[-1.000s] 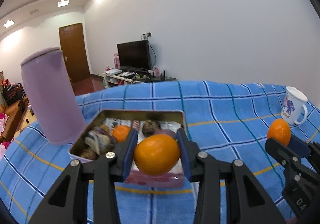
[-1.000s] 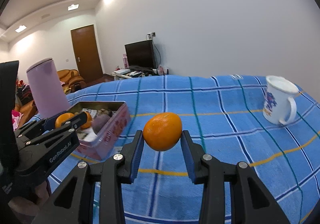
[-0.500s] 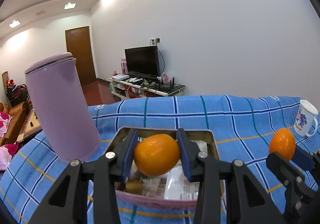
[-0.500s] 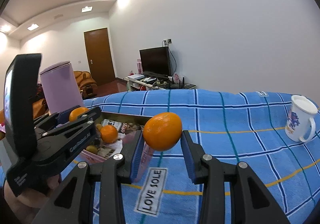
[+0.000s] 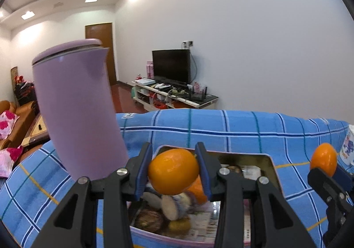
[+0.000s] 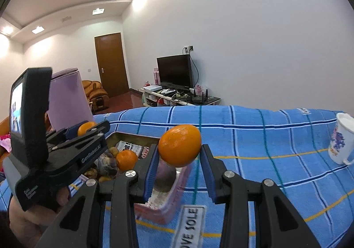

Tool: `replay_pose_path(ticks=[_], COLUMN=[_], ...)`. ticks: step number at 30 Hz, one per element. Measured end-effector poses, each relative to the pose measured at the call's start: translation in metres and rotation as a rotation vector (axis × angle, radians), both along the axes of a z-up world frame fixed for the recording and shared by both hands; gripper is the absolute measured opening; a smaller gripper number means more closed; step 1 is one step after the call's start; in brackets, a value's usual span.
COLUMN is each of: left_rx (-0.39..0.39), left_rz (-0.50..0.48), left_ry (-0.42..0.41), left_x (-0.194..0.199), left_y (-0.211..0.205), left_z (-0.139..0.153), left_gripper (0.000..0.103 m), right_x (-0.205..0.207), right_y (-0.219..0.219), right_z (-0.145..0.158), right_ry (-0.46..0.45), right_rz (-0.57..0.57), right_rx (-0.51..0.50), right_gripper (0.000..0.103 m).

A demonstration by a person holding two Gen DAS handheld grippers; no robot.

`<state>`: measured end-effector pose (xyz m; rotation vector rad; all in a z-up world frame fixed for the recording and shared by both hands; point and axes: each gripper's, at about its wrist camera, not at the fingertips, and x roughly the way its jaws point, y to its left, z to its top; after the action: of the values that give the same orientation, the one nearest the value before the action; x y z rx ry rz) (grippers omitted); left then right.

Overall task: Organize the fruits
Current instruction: 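Lower both oranges into the tin and open both tools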

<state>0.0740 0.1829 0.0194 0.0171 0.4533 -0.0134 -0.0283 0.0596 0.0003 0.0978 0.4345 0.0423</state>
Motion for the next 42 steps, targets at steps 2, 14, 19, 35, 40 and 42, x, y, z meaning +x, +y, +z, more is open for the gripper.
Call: replay_pose_path(ticks=[2, 14, 19, 35, 40, 42], left_rx=[0.010, 0.048, 0.058, 0.072, 0.083, 0.078], left_rz=[0.029, 0.086, 0.088, 0.006, -0.005, -0.004], left_ry=[-0.009, 0.013, 0.024, 0.128, 0.135, 0.139], left_x=[0.002, 0.016, 0.019, 0.033, 0.034, 0.035], left_y=[0.005, 0.014, 0.014, -0.006, -0.010, -0.010], left_z=[0.000, -0.011, -0.015, -0.036, -0.037, -0.037], left_gripper=[0.042, 0.042, 0.042, 0.042, 0.042, 0.043], right_x=[0.008, 0.052, 0.062, 0.085, 0.092, 0.094], right_y=[0.005, 0.032, 0.036, 0.024, 0.028, 0.032], right_z=[0.001, -0.003, -0.010, -0.035, -0.041, -0.043], right_ry=[-0.003, -0.012, -0.005, 0.137, 0.178, 0.191], right_rz=[0.008, 0.006, 0.003, -0.006, 0.024, 0.045], right_rx=[-0.004, -0.061, -0.080, -0.111, -0.116, -0.121], right_gripper=[0.040, 0.040, 0.040, 0.040, 0.040, 0.040])
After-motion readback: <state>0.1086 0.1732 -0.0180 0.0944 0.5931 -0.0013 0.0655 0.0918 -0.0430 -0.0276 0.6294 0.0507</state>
